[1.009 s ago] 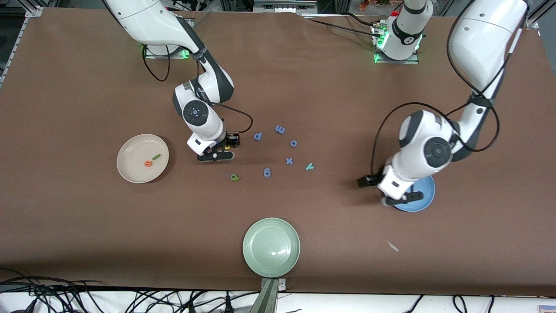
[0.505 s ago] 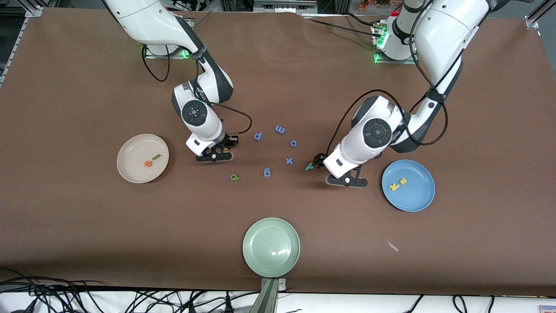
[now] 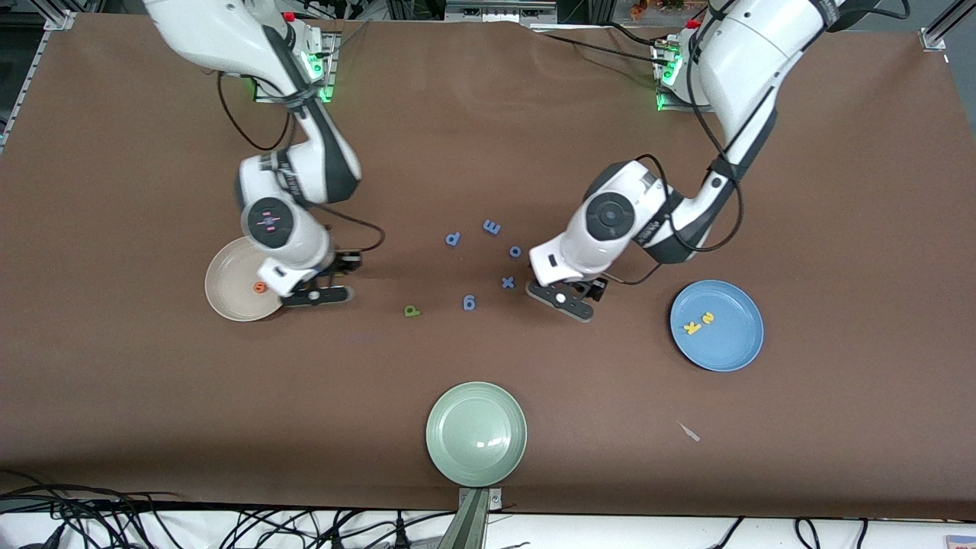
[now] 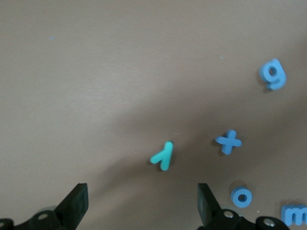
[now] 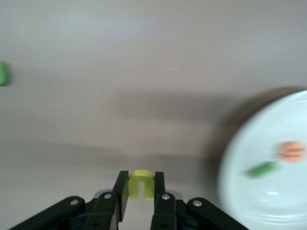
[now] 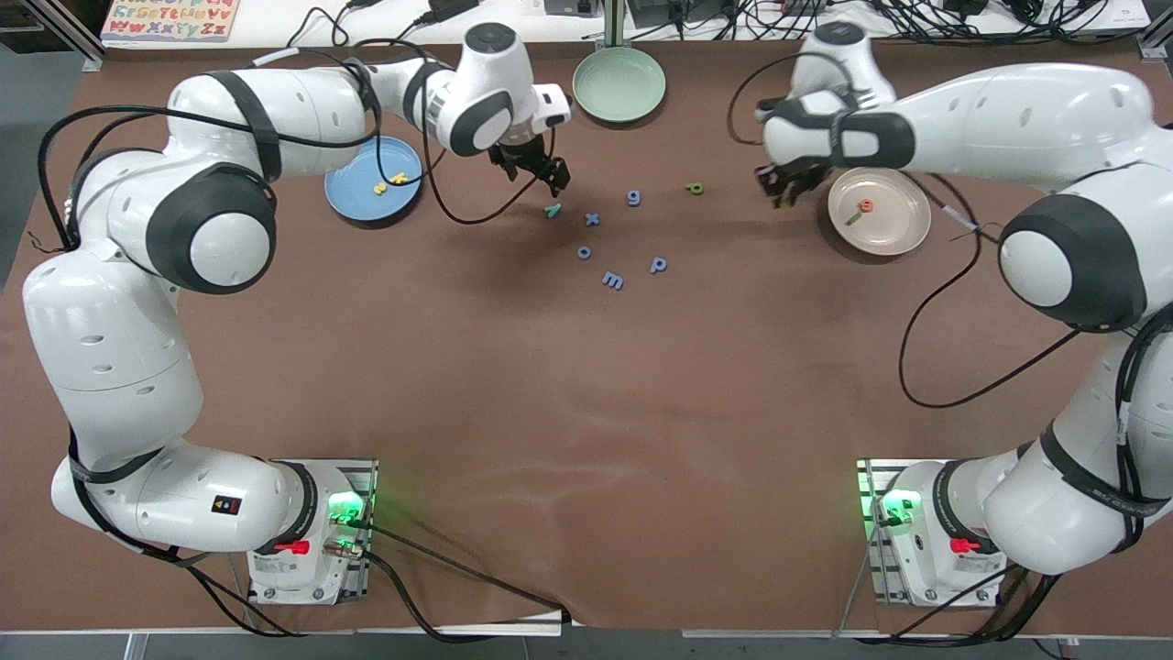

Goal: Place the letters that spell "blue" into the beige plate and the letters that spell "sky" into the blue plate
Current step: 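Carry yellow n to the white plate while the left gripper reaches teal y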

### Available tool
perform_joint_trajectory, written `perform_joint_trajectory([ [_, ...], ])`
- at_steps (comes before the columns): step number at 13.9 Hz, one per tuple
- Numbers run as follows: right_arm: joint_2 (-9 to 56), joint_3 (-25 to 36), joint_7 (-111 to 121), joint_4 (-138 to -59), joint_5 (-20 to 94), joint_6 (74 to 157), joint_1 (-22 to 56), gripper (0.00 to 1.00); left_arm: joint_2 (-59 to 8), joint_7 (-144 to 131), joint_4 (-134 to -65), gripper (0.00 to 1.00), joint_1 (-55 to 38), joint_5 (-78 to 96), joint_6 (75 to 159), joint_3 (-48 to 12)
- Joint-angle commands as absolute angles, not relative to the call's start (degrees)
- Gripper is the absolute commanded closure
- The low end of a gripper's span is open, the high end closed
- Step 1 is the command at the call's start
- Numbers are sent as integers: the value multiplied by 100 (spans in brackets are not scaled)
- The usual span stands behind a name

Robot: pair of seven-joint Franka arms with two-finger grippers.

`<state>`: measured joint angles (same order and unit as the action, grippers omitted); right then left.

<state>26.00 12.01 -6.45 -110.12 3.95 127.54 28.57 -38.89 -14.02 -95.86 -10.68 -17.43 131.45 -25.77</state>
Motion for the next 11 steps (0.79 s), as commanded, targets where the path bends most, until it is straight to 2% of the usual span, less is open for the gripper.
perform_joint_trajectory([
  [1, 2531, 1835, 418, -11127, 439, 12586, 2857, 98, -4182, -846, -9431, 0, -1186, -2109, 13174, -2532],
  [4, 2557, 2083, 703, -11118, 439, 12261, 2620, 96, -4438, -554, -9431, 0, -1213, -2689, 13377, -2531],
  [5, 2636, 2083, 712, -11101, 431, 12261, 2436, 87, -4456, -545, -9431, 0, -1239, -2716, 13377, -2531],
  [6, 2715, 2074, 712, -11092, 439, 12322, 2304, 24, -4465, -536, -9422, 0, -1239, -2725, 13394, -2531],
  [7, 2725, 2066, 703, -11057, 439, 12296, 2259, 0, -4508, -527, -9422, 0, -1265, -2733, 13438, -2531],
  [9, 2646, 2004, 668, -10865, 448, 12156, 2364, 0, -4622, -527, -9439, 13, -1292, -3213, 13762, -2531],
  [11, 2698, 1864, 415, -10339, 448, 11517, 2426, 0, -4658, -597, -9431, 32, -1301, -3384, 13772, -2531],
])
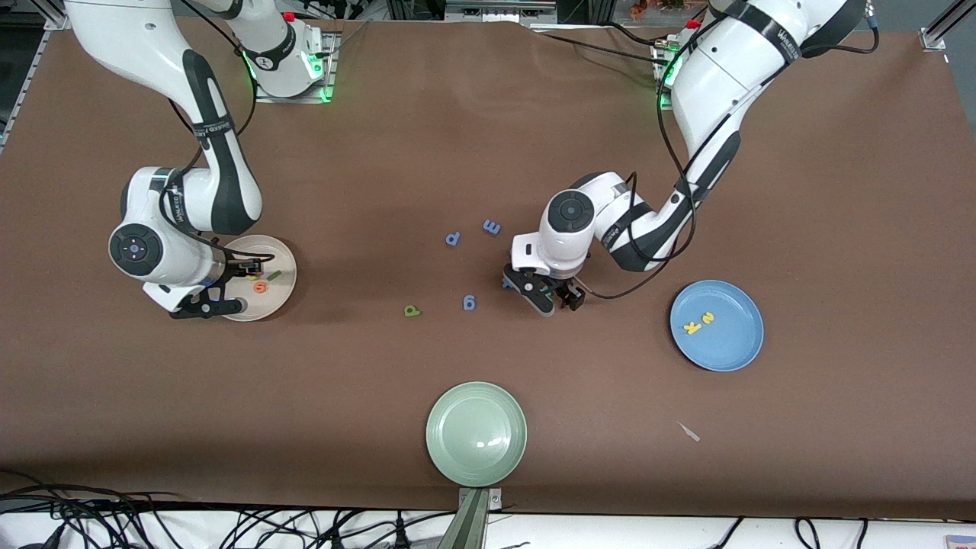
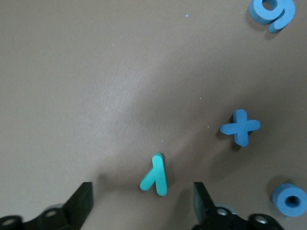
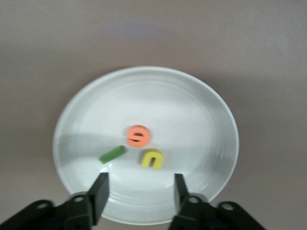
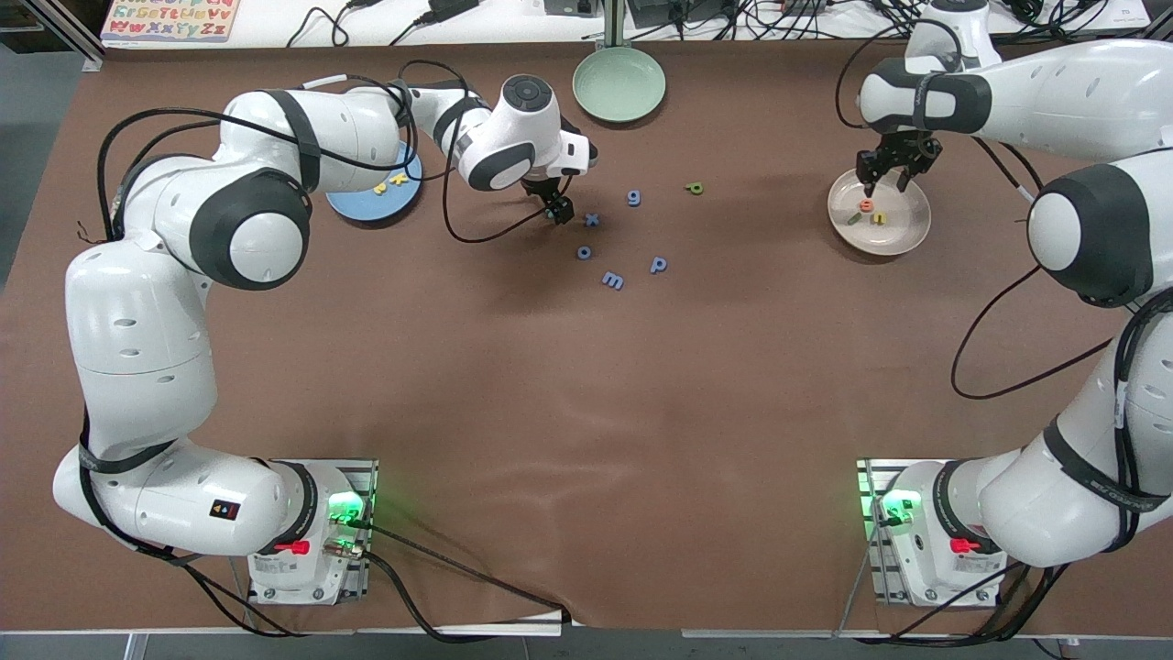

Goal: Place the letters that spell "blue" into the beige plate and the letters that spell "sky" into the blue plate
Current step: 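Carry yellow n to the white plate while the left gripper reaches teal y, then reach the right gripper to green d while the left gripper grasps teal y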

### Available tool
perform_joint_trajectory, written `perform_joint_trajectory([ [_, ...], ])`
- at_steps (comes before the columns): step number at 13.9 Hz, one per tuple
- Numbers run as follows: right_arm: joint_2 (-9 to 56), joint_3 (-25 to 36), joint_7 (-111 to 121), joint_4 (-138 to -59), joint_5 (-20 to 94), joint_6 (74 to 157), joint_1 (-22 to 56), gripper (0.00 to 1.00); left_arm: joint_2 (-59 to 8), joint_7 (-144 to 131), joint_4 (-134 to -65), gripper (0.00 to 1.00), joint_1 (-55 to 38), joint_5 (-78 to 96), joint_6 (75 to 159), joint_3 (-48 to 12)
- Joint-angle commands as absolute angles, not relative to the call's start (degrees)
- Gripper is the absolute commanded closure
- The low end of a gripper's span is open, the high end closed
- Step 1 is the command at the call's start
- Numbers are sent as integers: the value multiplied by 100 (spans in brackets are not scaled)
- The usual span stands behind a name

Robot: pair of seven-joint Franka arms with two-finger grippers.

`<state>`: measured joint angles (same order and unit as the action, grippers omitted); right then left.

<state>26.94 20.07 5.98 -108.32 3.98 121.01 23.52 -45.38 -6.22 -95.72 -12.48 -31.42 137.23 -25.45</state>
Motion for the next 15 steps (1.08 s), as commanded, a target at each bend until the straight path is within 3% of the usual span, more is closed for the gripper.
perform_joint_trajectory([
  [1, 2724, 1707, 213, -10145, 448, 11366, 2434, 0, -4650, -606, -9439, 37, -1301, -3384, 13772, -2531],
  [4, 2830, 1250, -131, -9784, 457, 11356, 2461, 0, -4650, -589, -9466, 46, -1370, -3428, 13772, -2540],
  [9, 3312, 362, -1079, -9037, 439, 11426, 2461, 0, -4650, -527, -9448, 97, -1397, -3463, 13772, -2531],
  [12, 3830, -8, -1335, -8448, 431, 11574, 2461, 0, -4571, -527, -9440, 100, -1354, -3463, 13729, -2540],
  [15, 4271, -298, -1800, -8227, 431, 12241, 2470, 0, -4308, -72, -9422, 100, -1135, -3402, 13484, -2575],
])
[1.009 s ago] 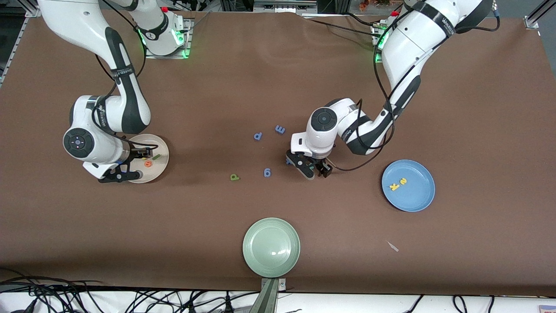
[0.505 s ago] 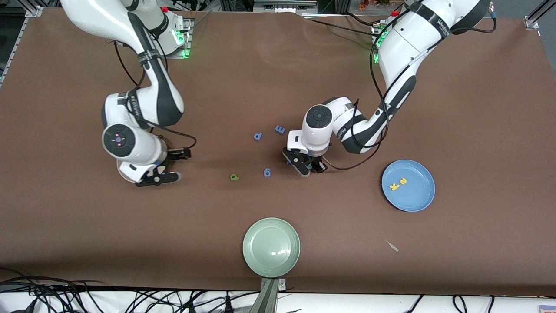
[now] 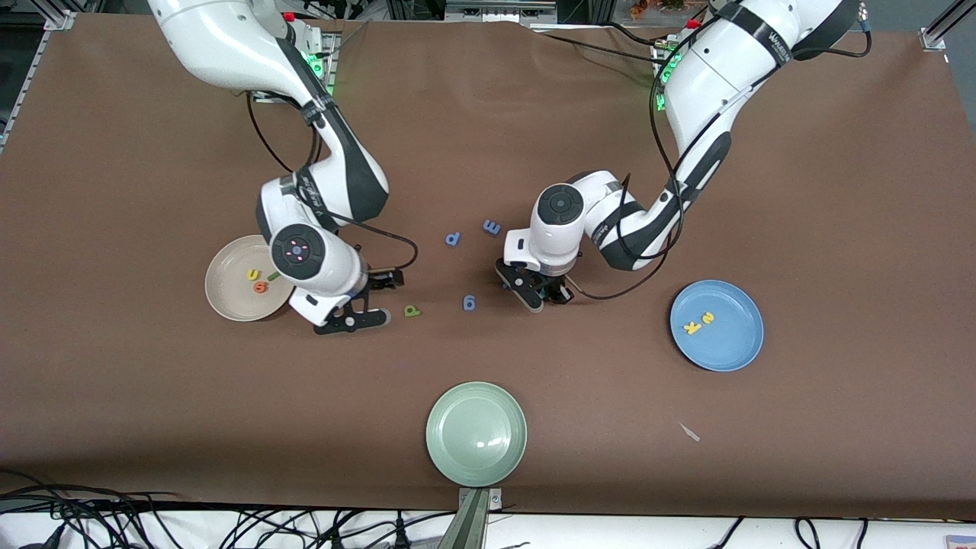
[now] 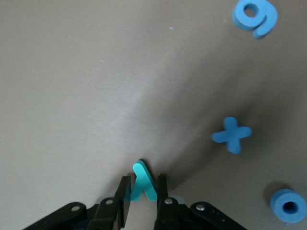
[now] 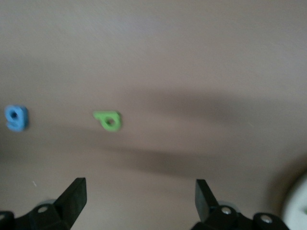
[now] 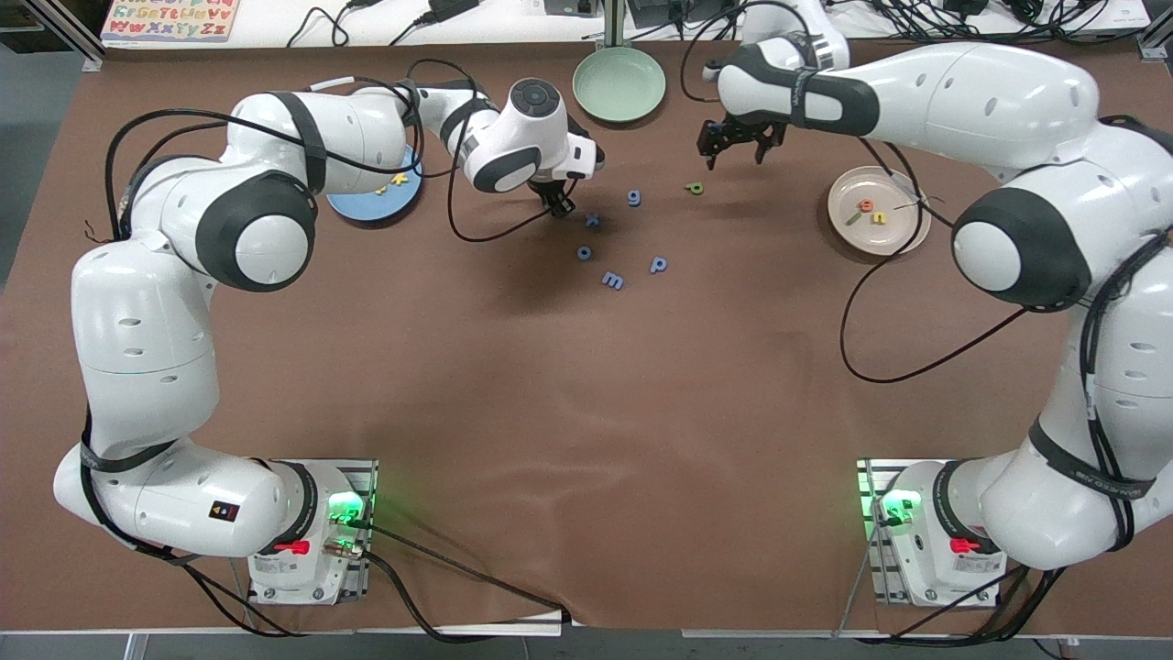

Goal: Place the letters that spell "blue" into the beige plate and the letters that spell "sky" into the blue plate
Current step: 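Reach the right gripper to green d while the left gripper grasps teal y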

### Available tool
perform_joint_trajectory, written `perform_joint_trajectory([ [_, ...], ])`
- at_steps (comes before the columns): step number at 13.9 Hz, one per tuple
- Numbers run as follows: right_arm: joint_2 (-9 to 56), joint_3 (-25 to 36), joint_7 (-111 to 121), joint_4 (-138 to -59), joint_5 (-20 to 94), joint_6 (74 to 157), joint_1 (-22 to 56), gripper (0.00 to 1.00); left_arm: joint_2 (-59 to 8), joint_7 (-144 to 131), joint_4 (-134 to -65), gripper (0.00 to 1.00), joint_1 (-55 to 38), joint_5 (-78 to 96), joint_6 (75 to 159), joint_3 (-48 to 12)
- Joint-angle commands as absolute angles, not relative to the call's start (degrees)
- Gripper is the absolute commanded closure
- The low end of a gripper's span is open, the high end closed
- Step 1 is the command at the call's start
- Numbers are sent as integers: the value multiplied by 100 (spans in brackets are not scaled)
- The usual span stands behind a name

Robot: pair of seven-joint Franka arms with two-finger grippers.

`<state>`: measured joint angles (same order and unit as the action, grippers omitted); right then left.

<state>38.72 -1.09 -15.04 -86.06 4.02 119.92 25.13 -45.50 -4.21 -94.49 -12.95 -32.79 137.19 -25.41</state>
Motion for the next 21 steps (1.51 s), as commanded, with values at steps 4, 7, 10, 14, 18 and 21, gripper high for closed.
perform_joint_trajectory([
  [4, 4587, -352, -2013, -8227, 413, 12769, 2672, 0, -3929, 1367, -9431, 100, -502, -2928, 13167, -2680],
  [7, 4781, -352, -2030, -8227, 396, 12998, 2742, 0, -3561, 2667, -9422, 100, -89, -2630, 12412, -2698],
  [10, 4878, -343, -2021, -8279, 360, 13306, 2777, 0, -3358, 4432, -9413, 100, 709, -1944, 12244, -2707],
  [14, 4869, -343, -2013, -8288, 352, 13289, 2777, 1, -3497, 6667, -9518, 98, 1712, -1898, 12199, -2698],
  [18, 4878, -325, -1960, -8323, 334, 13298, 2751, 13, -3744, 6978, -9921, 98, 2179, -1986, 12680, -2698],
  [21, 4887, -316, -1934, -8323, 334, 13307, 2725, 15, -3718, 6979, -10160, 97, 2426, -2004, 12753, -2707],
])
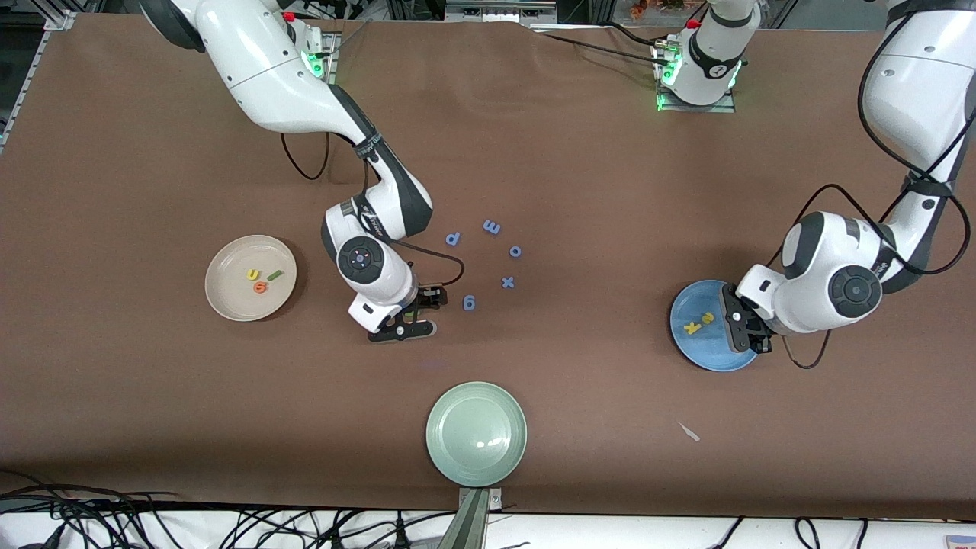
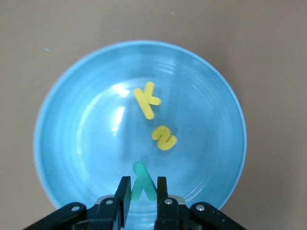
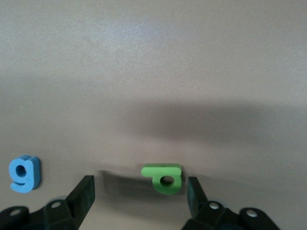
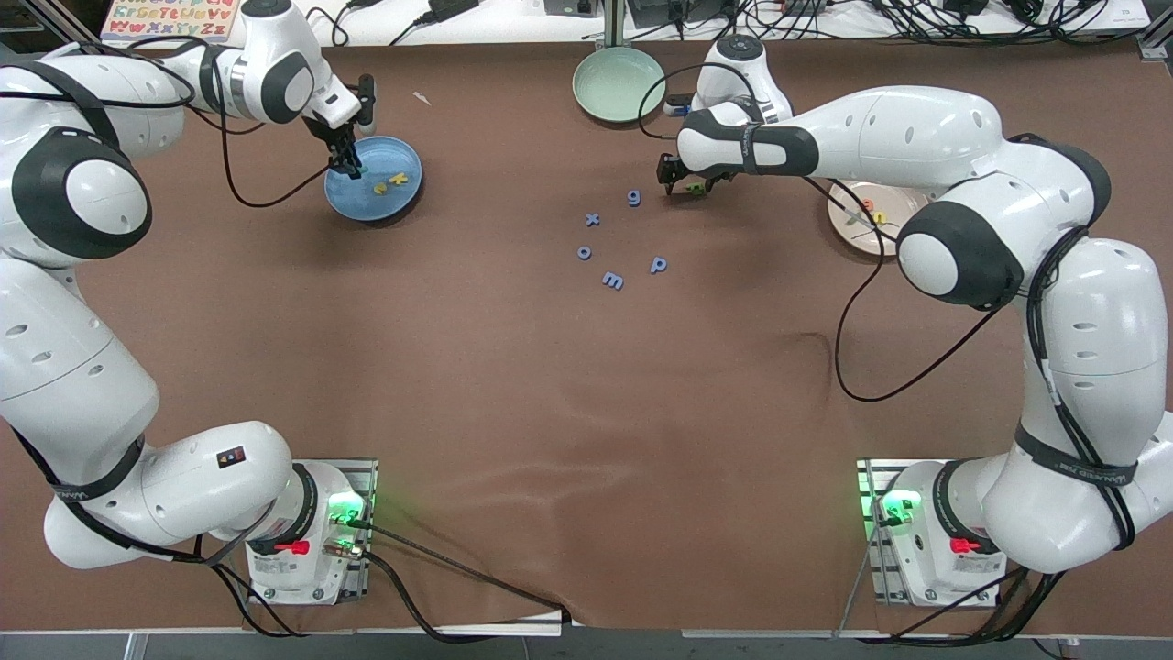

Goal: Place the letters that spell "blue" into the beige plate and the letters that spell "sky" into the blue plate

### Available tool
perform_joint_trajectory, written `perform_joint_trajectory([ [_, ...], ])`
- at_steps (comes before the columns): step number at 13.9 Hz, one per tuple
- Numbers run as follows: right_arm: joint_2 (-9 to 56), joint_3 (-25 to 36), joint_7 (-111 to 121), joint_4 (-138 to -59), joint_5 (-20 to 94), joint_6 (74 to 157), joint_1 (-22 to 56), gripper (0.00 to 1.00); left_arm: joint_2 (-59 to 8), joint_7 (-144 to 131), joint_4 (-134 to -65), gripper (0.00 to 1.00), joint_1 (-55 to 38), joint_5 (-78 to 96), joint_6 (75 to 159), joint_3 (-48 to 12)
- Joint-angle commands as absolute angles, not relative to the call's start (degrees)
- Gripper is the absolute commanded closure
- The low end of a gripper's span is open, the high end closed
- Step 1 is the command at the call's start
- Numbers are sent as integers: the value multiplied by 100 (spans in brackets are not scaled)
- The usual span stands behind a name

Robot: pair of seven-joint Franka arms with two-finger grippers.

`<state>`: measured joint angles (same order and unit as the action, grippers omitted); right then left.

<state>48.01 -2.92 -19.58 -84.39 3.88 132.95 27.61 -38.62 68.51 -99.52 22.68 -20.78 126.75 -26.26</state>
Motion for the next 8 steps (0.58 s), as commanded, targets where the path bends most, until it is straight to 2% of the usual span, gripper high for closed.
perform_joint_trajectory([
  [1, 4887, -308, -1934, -8323, 334, 13307, 2725, 17, -3692, 6979, -10169, 85, 2408, -2004, 12753, -2707],
  [2, 4895, -299, -1925, -8323, 334, 13315, 2725, 19, -3691, 6987, -10178, 19, 2434, -2004, 12753, -2716],
  [3, 4922, -299, -1925, -8323, 334, 13324, 2725, 20, -3630, 7118, -10204, 0, 2513, -1987, 12744, -2803],
  [5, 4931, -299, -1934, -8323, 334, 13359, 2725, 26, -3385, 7076, -10091, 0, 2523, -1925, 12543, -3032],
  [8, 4931, -299, -1934, -8323, 343, 13368, 2725, 52, -3287, 6655, -9757, 0, 2505, -1759, 11929, -3163],
])
